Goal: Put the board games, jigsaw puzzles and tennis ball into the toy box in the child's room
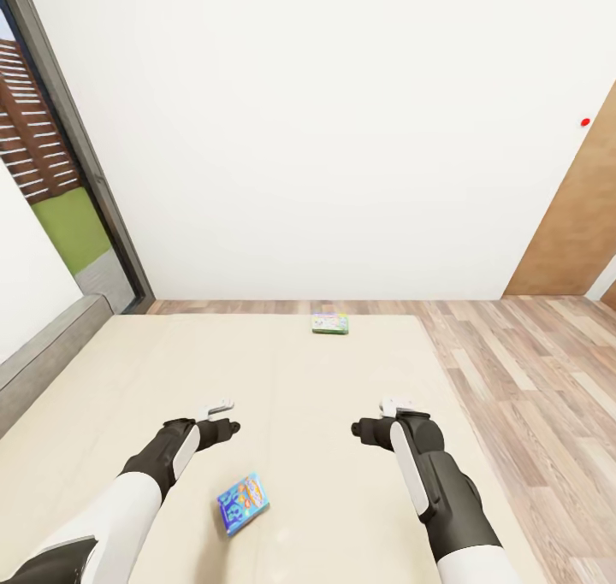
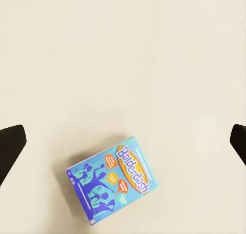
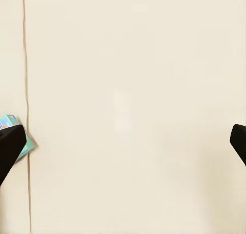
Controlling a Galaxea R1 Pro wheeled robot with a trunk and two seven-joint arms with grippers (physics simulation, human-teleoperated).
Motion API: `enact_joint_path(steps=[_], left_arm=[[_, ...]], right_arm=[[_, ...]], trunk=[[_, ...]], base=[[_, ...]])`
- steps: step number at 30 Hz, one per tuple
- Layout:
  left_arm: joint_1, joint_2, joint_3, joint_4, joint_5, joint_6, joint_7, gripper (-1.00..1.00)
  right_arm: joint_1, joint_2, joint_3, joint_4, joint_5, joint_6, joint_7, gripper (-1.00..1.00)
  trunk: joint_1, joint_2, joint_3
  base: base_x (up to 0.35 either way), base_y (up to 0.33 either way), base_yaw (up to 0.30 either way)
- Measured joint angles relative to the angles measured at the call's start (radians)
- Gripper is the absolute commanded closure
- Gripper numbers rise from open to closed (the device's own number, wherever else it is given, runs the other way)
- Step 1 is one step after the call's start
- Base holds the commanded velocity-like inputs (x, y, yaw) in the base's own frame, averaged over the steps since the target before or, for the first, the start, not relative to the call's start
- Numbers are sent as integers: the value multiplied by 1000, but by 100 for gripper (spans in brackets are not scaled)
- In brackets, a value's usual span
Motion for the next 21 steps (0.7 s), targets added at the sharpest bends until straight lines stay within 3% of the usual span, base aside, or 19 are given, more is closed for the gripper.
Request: enact_joint_path(steps=[21], left_arm=[[0,-1,0,6,-4,-2,11,-100]], right_arm=[[0,0,-2,2,1,-1,0,-100]], trunk=[[0,0,-27]], base=[[0,0,0]])
